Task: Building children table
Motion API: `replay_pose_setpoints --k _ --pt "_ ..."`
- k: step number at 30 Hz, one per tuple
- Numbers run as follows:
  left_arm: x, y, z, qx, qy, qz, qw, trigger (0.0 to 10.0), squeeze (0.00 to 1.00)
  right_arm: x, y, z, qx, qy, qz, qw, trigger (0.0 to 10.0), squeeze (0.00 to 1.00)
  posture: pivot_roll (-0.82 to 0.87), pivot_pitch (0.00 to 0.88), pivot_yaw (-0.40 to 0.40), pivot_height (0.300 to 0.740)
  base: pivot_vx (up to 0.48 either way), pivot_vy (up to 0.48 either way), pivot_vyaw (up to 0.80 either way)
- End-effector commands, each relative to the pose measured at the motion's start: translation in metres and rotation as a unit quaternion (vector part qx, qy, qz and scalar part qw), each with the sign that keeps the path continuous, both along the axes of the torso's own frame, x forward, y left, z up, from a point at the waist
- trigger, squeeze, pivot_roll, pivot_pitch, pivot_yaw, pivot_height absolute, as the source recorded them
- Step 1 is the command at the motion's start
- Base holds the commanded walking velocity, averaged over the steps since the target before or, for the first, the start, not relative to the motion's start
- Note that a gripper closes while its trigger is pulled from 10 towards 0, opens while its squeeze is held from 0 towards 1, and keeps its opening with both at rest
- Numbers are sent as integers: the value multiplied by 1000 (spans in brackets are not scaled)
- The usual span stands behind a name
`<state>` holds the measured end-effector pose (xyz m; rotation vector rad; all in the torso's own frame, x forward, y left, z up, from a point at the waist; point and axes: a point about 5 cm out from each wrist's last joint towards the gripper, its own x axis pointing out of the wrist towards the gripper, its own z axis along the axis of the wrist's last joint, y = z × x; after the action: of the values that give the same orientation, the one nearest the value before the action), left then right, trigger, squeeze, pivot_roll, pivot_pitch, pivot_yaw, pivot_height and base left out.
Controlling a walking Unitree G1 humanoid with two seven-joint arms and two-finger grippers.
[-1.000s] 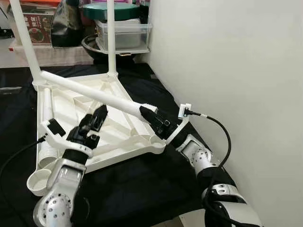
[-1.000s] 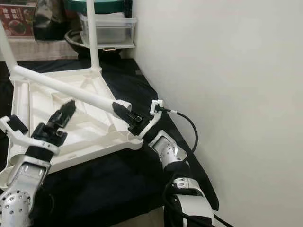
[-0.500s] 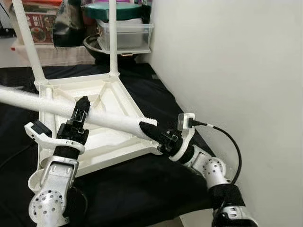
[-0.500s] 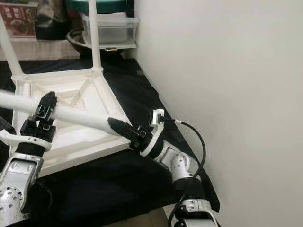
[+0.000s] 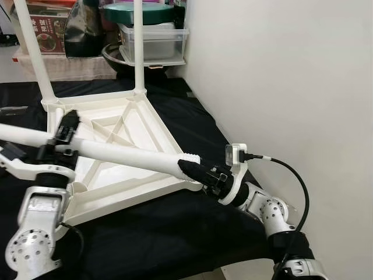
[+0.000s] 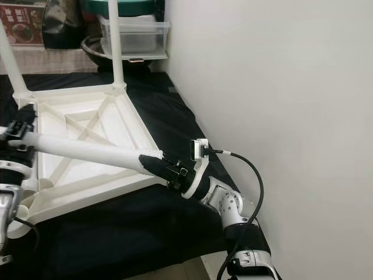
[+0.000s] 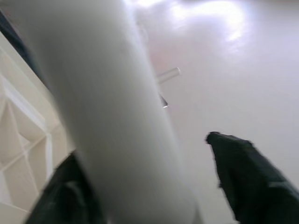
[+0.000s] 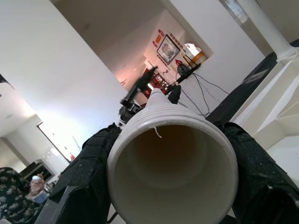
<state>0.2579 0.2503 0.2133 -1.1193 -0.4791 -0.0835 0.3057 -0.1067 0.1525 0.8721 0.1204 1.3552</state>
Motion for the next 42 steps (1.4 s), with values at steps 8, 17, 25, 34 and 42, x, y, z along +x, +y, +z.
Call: replay_pose_setpoints --k 8,17,25,34,42 --pt "-6 5 -3 11 13 13 1000 0 0 4 -5 3 -18 -11 -10 1000 0 0 170 0 -118 740 0 0 0" --pt "-1 4 6 7 8 6 1000 0 0 26 -9 -8 -85 21 -120 989 10000 1000 168 0 -116 740 0 0 0" --pt "0 11 13 -1 2 13 1000 0 0 27 -16 -18 -136 17 -144 980 10000 1000 163 0 -114 740 0 0 0" --pt "3 1 11 22 11 -14 1000 0 0 42 -30 27 -236 -149 -154 948 10000 0 144 0 -93 740 0 0 0" --pt "14 -17 11 58 19 -43 997 0 0 44 43 111 -319 -361 -110 869 10000 0 144 0 -92 740 0 0 0"
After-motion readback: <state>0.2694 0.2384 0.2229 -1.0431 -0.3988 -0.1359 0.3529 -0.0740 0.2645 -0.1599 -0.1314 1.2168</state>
